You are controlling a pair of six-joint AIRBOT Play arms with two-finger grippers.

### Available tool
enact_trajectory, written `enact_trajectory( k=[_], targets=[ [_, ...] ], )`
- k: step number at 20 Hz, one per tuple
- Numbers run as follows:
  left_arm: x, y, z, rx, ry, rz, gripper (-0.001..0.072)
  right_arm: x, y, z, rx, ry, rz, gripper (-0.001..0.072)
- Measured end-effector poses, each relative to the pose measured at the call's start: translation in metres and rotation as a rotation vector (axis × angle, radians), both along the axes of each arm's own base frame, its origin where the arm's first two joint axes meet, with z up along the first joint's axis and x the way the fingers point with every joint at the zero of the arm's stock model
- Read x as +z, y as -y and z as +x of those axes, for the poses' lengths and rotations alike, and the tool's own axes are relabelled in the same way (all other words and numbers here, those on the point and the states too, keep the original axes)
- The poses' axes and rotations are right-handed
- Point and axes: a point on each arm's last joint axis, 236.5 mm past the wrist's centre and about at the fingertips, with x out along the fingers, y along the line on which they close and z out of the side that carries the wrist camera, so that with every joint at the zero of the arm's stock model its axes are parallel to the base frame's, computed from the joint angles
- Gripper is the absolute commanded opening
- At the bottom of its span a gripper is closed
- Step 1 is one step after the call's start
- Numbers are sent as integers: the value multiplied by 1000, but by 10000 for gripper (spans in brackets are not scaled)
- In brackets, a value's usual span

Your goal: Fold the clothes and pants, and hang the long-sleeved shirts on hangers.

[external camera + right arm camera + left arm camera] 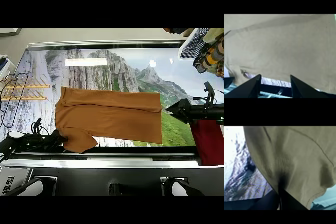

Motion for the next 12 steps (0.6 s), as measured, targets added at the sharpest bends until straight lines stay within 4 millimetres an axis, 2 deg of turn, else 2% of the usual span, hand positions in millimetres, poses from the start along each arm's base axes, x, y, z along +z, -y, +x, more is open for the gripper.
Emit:
enact_trajectory(
  k=[3,6,8,9,12],
  targets=[
    [0,1,0,-3,-2,-3,15,-14,25,-7,-32,-45,-75,421],
    [0,2,-1,-7,-5,-5,15,-46,50,-23,-81,-142,-82,454],
    [0,2,-2,-8,-6,-6,14,-75,53,-40,-75,-221,-55,458],
    [0,2,-2,-9,-7,-6,15,-88,51,-48,-67,-255,-36,484],
    [0,3,-2,-11,-8,-7,15,-127,42,-64,-67,-323,17,483]
  ],
)
